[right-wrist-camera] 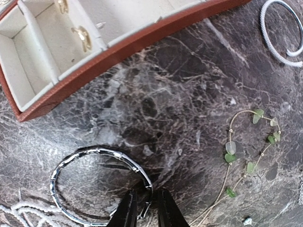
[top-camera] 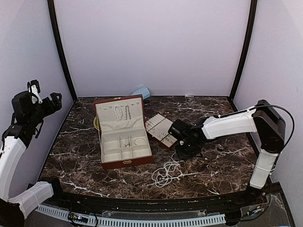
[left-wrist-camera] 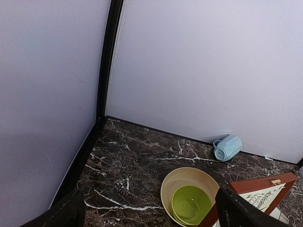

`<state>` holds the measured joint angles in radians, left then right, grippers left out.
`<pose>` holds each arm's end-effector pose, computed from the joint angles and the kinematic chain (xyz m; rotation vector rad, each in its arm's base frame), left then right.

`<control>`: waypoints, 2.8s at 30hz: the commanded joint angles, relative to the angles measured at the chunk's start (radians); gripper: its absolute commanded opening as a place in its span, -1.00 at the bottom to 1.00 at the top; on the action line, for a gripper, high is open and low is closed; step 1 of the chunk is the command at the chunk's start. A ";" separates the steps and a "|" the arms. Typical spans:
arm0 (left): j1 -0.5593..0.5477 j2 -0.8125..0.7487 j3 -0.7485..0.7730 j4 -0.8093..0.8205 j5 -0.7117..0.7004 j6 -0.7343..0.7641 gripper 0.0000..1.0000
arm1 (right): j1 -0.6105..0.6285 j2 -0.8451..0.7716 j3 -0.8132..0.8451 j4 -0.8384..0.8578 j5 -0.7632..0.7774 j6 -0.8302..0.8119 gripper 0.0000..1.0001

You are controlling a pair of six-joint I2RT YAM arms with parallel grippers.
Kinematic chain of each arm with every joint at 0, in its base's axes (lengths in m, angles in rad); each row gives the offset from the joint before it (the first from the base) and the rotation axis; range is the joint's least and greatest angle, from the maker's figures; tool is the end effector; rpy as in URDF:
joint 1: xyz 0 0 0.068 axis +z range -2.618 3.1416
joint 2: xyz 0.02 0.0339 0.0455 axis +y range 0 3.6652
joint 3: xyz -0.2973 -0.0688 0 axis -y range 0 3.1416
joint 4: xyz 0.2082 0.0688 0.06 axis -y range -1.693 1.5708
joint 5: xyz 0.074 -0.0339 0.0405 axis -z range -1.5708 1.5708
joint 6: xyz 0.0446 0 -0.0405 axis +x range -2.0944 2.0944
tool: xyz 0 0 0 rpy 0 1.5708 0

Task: Organize the mixed jewelry
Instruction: Pick up the bangle from the center of the board, then move the jewelry box to the center of the board.

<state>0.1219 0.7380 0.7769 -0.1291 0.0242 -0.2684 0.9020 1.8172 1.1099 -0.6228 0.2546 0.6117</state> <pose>0.1231 0.0140 0.3709 -0.3044 1.6345 -0.1312 0.2058 0.2423 0.1984 -0.3612 2.7700 -0.0280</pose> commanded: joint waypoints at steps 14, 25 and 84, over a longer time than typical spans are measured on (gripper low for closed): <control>0.007 -0.022 -0.008 0.014 -0.012 0.024 0.98 | -0.041 -0.014 -0.053 0.055 -0.017 0.046 -1.00; 0.007 -0.028 -0.010 0.013 -0.012 0.025 0.98 | -0.046 -0.108 -0.028 0.024 0.033 0.020 -1.00; -0.107 0.486 0.102 0.199 0.701 0.056 0.85 | 0.162 0.380 0.884 -0.018 -0.104 -0.162 -1.00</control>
<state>0.0174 1.1912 0.8265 0.0265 0.6281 -0.2173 1.0576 2.1437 1.9076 -0.6361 0.1562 0.4698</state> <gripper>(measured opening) 0.923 0.008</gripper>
